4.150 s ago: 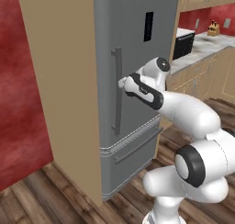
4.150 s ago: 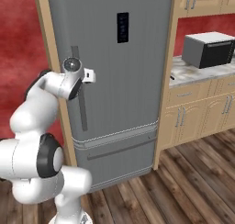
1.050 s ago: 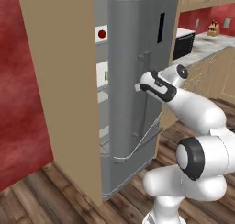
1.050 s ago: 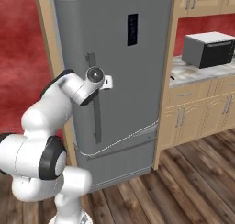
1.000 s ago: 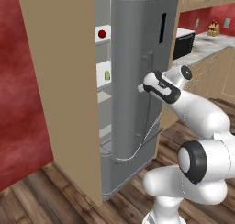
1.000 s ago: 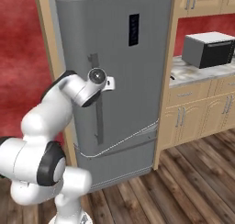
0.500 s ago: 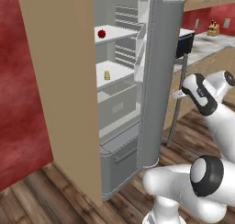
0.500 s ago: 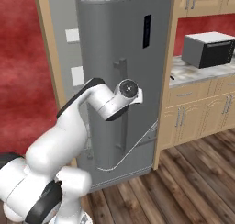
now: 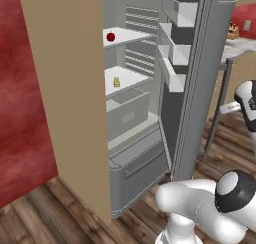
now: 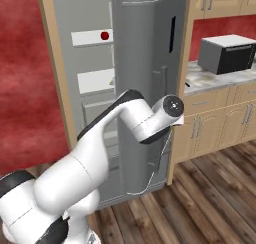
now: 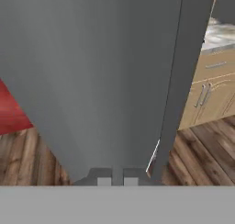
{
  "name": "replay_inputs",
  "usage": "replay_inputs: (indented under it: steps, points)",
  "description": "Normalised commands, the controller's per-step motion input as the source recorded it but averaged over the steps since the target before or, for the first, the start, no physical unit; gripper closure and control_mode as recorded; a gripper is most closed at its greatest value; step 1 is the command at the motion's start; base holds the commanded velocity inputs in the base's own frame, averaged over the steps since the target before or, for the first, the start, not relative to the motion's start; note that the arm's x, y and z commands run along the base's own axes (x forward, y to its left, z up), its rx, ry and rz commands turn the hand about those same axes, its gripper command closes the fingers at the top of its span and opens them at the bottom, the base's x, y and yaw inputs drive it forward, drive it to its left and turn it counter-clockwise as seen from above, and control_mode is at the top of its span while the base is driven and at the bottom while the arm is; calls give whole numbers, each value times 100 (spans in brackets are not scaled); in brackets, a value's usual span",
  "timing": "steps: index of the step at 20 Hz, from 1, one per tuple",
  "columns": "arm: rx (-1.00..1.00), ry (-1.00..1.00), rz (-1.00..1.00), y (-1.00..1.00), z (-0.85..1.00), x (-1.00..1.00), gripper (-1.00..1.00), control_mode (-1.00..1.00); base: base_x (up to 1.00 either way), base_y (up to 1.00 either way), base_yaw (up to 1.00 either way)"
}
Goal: Retrieve the butter from the fridge and place it on a plate on the dining table. Then retrieve the butter knife by the fridge and place it near the plate.
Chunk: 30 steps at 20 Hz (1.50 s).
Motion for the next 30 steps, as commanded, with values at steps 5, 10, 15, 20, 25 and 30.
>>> replay_inputs:
  steps: [5,10,15,20,25,30]
  points:
    - [-1,-5,-6,0,19,-55,-100,-100,0,0,0]
    - [-10,-2,-10,25,35,-60,-100,-100,0,0,0]
    - [-23,0,-19,63,19,-49,-100,-100,0,0,0]
    - [-42,0,-22,69,0,-2,-100,-100,0,0,0]
    - [-41,-3,-17,13,-16,23,-100,-100,0,0,0]
    - [-27,-2,-10,3,-35,36,-100,-100,0,0,0]
